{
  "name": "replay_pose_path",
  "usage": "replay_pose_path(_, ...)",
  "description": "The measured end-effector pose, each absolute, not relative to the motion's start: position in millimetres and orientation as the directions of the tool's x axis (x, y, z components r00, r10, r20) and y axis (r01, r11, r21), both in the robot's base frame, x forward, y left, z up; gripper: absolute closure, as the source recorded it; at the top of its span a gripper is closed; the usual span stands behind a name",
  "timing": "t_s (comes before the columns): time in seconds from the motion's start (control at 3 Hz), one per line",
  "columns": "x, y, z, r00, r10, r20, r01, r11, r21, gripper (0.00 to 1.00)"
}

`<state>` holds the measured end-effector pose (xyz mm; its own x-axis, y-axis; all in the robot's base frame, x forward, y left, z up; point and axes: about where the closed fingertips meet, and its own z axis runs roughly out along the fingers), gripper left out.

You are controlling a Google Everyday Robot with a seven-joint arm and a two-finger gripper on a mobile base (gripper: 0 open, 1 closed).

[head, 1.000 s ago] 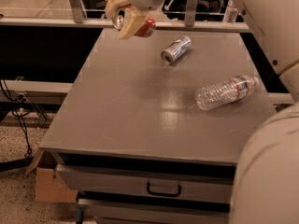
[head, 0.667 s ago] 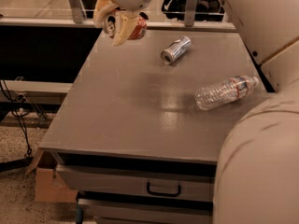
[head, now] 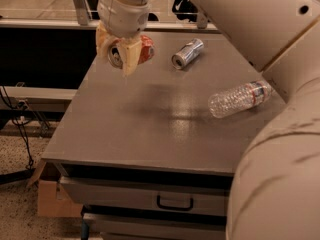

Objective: Knock coke can over

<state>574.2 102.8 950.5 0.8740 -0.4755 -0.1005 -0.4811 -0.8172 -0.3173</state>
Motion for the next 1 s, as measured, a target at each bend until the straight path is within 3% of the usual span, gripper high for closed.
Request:
replay_pose_path(0.67, 561.4, 85.2, 886.1, 0.862, -0.505, -0.041, -0.504, -0.848, -0.162, 1.00)
replay_pose_path(1.0, 558.3, 81.6, 878.8, 0.863, -0.501, -0.059, -0.504, -0.850, -0.151, 0.85)
